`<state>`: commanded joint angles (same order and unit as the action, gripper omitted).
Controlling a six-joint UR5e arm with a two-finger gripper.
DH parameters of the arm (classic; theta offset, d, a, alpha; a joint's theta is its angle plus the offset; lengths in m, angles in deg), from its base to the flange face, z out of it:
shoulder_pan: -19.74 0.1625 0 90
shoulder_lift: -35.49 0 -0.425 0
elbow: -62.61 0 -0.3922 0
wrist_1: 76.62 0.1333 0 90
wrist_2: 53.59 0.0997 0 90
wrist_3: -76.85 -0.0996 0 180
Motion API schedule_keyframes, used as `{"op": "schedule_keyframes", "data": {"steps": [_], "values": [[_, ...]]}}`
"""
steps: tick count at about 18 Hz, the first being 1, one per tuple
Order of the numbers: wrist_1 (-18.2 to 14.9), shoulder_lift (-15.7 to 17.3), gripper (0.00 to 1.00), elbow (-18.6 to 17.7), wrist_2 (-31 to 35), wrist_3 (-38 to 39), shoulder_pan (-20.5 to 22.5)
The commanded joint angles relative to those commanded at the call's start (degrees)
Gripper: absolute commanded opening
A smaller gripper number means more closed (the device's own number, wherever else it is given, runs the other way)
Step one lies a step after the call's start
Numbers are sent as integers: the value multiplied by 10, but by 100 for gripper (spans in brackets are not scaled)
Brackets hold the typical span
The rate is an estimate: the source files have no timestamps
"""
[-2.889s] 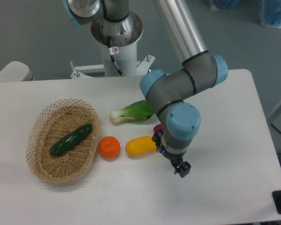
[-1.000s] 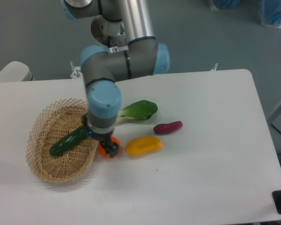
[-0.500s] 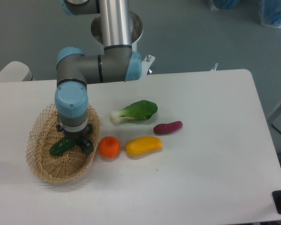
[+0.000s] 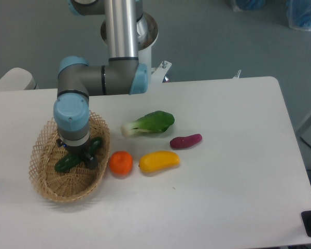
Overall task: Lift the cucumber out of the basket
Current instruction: 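Lower the gripper onto the cucumber and close it around it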
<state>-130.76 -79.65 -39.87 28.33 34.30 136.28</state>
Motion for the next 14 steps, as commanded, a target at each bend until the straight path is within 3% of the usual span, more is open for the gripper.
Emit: {"op": "schedule_keyframes", "data": {"steps": [2, 5, 6, 8, 14], "values": [[5, -4, 79, 0, 0, 4, -1], [7, -4, 34, 0, 6, 39, -2], [9, -4, 28, 0, 17, 45, -2], [5, -4, 20, 2, 32, 47, -5], [-2, 10, 18, 25, 27, 47, -3]]}}
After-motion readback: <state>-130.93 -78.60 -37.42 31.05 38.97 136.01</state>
